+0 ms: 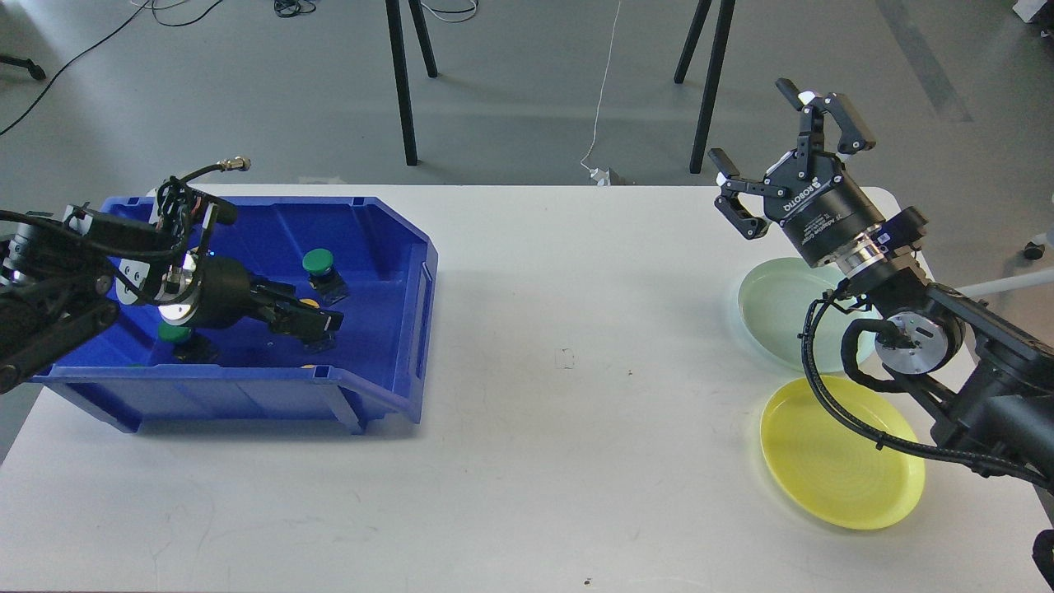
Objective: Pass button and place on color plate
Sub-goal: 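Close the left gripper on the yellow button inside the bin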
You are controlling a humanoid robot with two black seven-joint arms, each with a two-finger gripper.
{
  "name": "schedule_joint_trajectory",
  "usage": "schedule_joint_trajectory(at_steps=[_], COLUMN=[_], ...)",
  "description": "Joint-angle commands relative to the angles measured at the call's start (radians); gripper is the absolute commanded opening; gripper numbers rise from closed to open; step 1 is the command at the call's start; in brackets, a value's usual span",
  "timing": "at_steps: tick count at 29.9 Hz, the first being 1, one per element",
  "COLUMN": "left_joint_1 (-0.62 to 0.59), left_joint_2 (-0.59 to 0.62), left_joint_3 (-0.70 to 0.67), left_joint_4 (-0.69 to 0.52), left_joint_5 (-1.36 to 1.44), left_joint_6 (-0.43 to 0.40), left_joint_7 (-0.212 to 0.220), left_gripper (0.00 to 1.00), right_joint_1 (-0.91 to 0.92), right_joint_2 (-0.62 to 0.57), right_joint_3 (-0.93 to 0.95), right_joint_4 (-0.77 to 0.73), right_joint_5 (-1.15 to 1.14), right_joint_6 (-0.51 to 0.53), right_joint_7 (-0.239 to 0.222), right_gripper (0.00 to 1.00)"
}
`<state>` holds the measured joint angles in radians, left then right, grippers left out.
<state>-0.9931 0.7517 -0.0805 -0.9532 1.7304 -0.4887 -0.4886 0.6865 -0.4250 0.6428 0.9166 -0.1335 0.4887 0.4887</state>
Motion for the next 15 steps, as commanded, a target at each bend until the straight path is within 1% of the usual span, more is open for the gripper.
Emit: schedule_joint_trajectory(at_steps=[1, 6, 8, 9, 12, 13, 14, 15], left_joint_1=[0.007, 0.019, 0.019, 0.019, 0.019, 0.019, 0.021, 0.021], left_joint_2=[-0.015, -0.020, -0.022, -0.020, -0.022, -0.022, -0.022, -0.022], left_joint_3=[-0.001, 0.001, -0.001, -0.001, -0.001, -0.001, 0.001, 0.001], left_joint_4=[0.024, 0.031, 0.031, 0.031, 0.031, 0.033, 0.031, 0.031], left_joint_5=[0.000, 0.000, 0.000, 0.000, 0.000, 0.000, 0.000, 0.000], left_joint_6=[0.000, 0.000, 0.000, 0.000, 0.000, 0.000, 0.000, 0.000], left_joint_7=[0.000, 0.000, 0.000, 0.000, 0.000, 0.000, 0.000, 0.000], left_gripper=[0.97, 0.96, 0.93, 0.89, 0.71, 0.66, 0.58, 0.47], right_joint_1=[-0.005, -0.005, -0.005, -0.005, -0.005, -0.005, -0.005, -0.007], right_joint_2=[0.000, 0.000, 0.000, 0.000, 0.000, -0.001, -0.001, -0.001], right_joint_3=[0.001, 0.001, 0.001, 0.001, 0.001, 0.001, 0.001, 0.001], right_joint_4=[0.001, 0.001, 0.001, 0.001, 0.001, 0.001, 0.001, 0.001], right_joint_5=[0.000, 0.000, 0.000, 0.000, 0.000, 0.000, 0.000, 0.000], right_joint_6=[0.000, 0.000, 0.000, 0.000, 0.000, 0.000, 0.000, 0.000], right_joint_7=[0.000, 0.000, 0.000, 0.000, 0.000, 0.000, 0.000, 0.000], right_gripper=[1.00, 1.00, 1.00, 1.00, 1.00, 1.00, 1.00, 1.00])
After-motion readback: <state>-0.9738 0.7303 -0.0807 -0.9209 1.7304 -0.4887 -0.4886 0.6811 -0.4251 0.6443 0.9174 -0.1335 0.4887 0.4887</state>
